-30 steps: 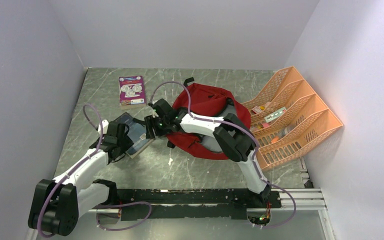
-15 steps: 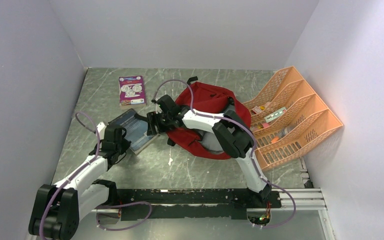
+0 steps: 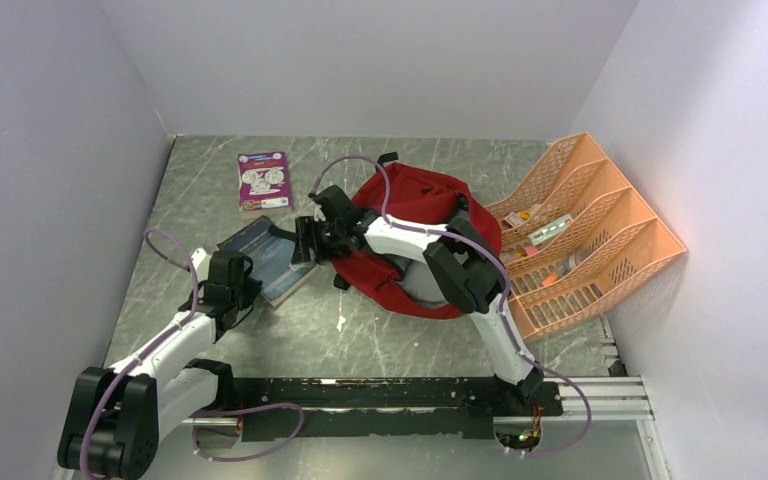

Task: Pack the student bag
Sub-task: Pick up the book from the center of the board.

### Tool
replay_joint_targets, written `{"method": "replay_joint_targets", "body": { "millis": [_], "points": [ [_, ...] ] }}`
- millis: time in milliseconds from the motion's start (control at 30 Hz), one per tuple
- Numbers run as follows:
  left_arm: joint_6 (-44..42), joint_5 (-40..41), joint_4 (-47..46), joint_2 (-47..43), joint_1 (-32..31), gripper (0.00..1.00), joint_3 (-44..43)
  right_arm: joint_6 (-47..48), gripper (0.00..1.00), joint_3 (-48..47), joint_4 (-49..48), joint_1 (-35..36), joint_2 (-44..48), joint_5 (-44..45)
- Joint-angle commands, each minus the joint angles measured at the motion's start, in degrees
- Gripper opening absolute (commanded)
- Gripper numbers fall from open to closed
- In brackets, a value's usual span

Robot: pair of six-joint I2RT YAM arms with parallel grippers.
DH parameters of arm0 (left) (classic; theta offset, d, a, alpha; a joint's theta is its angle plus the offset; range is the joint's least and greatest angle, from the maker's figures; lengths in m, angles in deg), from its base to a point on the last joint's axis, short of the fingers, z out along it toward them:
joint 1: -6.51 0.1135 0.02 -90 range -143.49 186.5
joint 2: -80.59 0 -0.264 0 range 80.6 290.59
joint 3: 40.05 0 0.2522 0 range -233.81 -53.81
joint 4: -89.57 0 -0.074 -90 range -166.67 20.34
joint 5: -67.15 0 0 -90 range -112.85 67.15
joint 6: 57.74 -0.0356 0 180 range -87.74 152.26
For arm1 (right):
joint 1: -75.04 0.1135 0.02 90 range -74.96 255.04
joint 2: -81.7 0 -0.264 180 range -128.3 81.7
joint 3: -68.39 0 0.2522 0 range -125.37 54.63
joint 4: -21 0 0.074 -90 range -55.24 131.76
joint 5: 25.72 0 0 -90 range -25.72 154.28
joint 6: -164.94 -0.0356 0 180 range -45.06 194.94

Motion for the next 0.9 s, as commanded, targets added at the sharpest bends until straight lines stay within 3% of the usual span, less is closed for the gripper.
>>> {"method": "replay_joint_targets", "body": {
  "millis": [0, 200, 533, 867],
  "points": [
    [-0.59, -1.93, 10.28, 2.98, 0.02, 0.05, 3.29, -1.14, 0.70, -0.49, 3.82, -1.32, -4.20, -0.38],
    [-1.24, -2.22, 9.95, 3.61, 0.02, 0.05, 3.11, -3.61, 0.68, -2.72, 4.42, -1.43, -7.43, -5.74],
    [-2.08, -2.86, 9.32, 4.36, 0.02, 0.05, 2.92, -12.66, 0.60, 2.68, -15.29, -1.73, -6.46, -24.06],
    [-2.52, -3.29, 8.65, 4.75, 0.02, 0.05, 2.98, -21.68, 0.52, 4.02, -28.58, -1.18, -6.38, -32.58]
  ]
}}
